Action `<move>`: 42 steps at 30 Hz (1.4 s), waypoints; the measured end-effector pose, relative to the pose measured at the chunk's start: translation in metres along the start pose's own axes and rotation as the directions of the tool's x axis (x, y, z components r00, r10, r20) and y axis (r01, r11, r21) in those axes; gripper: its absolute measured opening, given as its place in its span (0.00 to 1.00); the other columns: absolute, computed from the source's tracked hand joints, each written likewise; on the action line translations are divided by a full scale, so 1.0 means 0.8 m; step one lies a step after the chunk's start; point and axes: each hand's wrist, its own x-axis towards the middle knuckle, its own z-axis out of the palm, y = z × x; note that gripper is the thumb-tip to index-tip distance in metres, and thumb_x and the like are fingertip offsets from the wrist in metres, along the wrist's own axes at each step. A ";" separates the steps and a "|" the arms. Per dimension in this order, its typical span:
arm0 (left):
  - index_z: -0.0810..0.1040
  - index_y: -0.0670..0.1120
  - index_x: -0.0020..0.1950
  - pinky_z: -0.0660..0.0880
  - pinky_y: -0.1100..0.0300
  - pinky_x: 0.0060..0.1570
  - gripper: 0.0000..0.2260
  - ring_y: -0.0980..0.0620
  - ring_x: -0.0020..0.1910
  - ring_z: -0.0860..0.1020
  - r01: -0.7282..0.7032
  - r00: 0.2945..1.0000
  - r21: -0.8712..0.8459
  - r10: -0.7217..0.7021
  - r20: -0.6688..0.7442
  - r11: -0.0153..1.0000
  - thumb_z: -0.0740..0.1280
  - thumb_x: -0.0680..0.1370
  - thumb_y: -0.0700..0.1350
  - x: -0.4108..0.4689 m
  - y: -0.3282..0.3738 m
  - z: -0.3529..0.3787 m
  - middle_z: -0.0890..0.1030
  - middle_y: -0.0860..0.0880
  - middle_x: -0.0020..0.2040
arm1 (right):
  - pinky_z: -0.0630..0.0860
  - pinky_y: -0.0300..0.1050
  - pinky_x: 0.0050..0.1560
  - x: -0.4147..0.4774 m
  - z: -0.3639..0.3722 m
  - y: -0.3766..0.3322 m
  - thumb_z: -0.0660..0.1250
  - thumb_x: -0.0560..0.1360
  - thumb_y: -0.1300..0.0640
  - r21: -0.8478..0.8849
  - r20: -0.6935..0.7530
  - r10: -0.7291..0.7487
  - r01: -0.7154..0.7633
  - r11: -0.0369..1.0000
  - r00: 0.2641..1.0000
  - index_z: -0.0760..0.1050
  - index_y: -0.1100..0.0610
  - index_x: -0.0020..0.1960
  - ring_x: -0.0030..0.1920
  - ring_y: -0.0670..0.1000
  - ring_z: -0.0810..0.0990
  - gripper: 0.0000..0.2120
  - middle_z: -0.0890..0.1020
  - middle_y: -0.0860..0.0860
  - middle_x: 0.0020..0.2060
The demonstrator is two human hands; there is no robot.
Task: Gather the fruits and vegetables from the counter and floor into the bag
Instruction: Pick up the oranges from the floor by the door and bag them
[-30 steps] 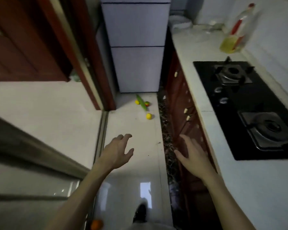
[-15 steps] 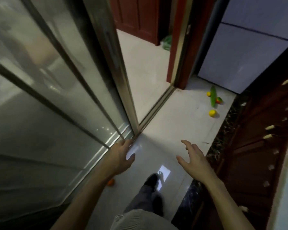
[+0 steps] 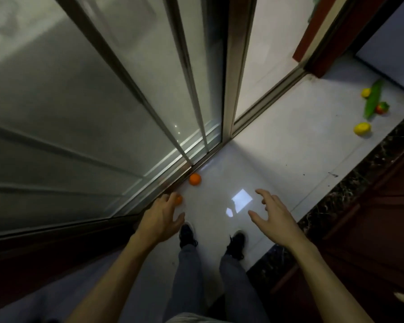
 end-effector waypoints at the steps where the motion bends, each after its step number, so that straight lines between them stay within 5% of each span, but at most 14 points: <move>1: 0.67 0.47 0.67 0.75 0.49 0.52 0.24 0.43 0.57 0.76 0.018 1.000 0.000 -0.018 0.012 1.000 0.67 0.74 0.53 0.009 -0.015 0.009 0.75 0.44 0.60 | 0.74 0.54 0.60 0.013 0.013 0.002 0.63 0.76 0.42 -0.002 0.010 0.011 -0.011 1.000 1.000 0.57 0.44 0.72 0.61 0.54 0.72 0.28 0.70 0.51 0.62; 9: 0.64 0.46 0.70 0.74 0.47 0.53 0.27 0.41 0.60 0.74 0.120 0.985 0.020 -0.122 0.120 0.993 0.66 0.75 0.54 0.115 -0.140 0.106 0.74 0.42 0.62 | 0.72 0.49 0.59 0.147 0.144 0.029 0.64 0.76 0.45 0.032 0.087 0.103 -0.106 0.994 0.991 0.58 0.45 0.73 0.58 0.52 0.72 0.29 0.71 0.52 0.58; 16: 0.64 0.47 0.71 0.73 0.43 0.57 0.27 0.38 0.61 0.73 0.163 0.956 0.021 -0.163 0.243 0.986 0.67 0.75 0.54 0.226 -0.268 0.250 0.72 0.40 0.64 | 0.68 0.43 0.52 0.307 0.277 0.107 0.67 0.75 0.47 0.126 -0.002 0.214 -0.212 0.969 0.977 0.61 0.49 0.71 0.54 0.50 0.73 0.28 0.73 0.56 0.58; 22: 0.61 0.45 0.74 0.73 0.42 0.57 0.31 0.32 0.58 0.73 0.082 0.919 0.077 -0.106 0.380 0.994 0.69 0.74 0.51 0.308 -0.361 0.371 0.71 0.33 0.62 | 0.67 0.44 0.52 0.420 0.389 0.176 0.66 0.76 0.45 0.169 0.054 0.290 -0.295 0.941 0.956 0.59 0.49 0.73 0.58 0.53 0.74 0.29 0.73 0.57 0.65; 31: 0.66 0.49 0.70 0.74 0.41 0.53 0.37 0.31 0.53 0.74 0.123 0.961 0.026 -0.126 0.248 0.992 0.60 0.64 0.63 0.389 -0.443 0.497 0.74 0.34 0.56 | 0.67 0.43 0.52 0.569 0.513 0.222 0.68 0.74 0.45 0.225 0.051 0.221 -0.227 0.947 0.974 0.58 0.47 0.74 0.63 0.57 0.72 0.33 0.69 0.59 0.66; 35: 0.66 0.48 0.72 0.72 0.40 0.57 0.35 0.29 0.56 0.72 0.133 0.963 0.012 -0.132 0.235 0.991 0.65 0.66 0.57 0.411 -0.462 0.532 0.71 0.34 0.61 | 0.67 0.43 0.54 0.629 0.573 0.214 0.70 0.73 0.48 0.251 0.042 0.144 -0.150 0.956 0.989 0.57 0.48 0.75 0.64 0.59 0.70 0.35 0.66 0.60 0.66; 39: 0.68 0.47 0.70 0.72 0.40 0.58 0.30 0.29 0.57 0.71 0.167 0.961 0.015 -0.166 0.221 0.986 0.73 0.70 0.50 0.423 -0.477 0.561 0.70 0.34 0.62 | 0.68 0.50 0.65 0.662 0.619 0.202 0.71 0.64 0.40 0.237 0.070 0.067 -0.082 0.968 0.995 0.56 0.50 0.75 0.64 0.62 0.68 0.46 0.65 0.61 0.67; 42: 0.70 0.48 0.68 0.72 0.44 0.57 0.28 0.32 0.56 0.72 0.172 0.970 -0.015 -0.167 0.178 0.985 0.74 0.70 0.48 0.424 -0.477 0.567 0.70 0.35 0.61 | 0.71 0.53 0.61 0.671 0.631 0.206 0.70 0.61 0.41 0.242 0.041 0.040 -0.049 0.969 0.998 0.59 0.52 0.74 0.61 0.62 0.69 0.44 0.68 0.62 0.65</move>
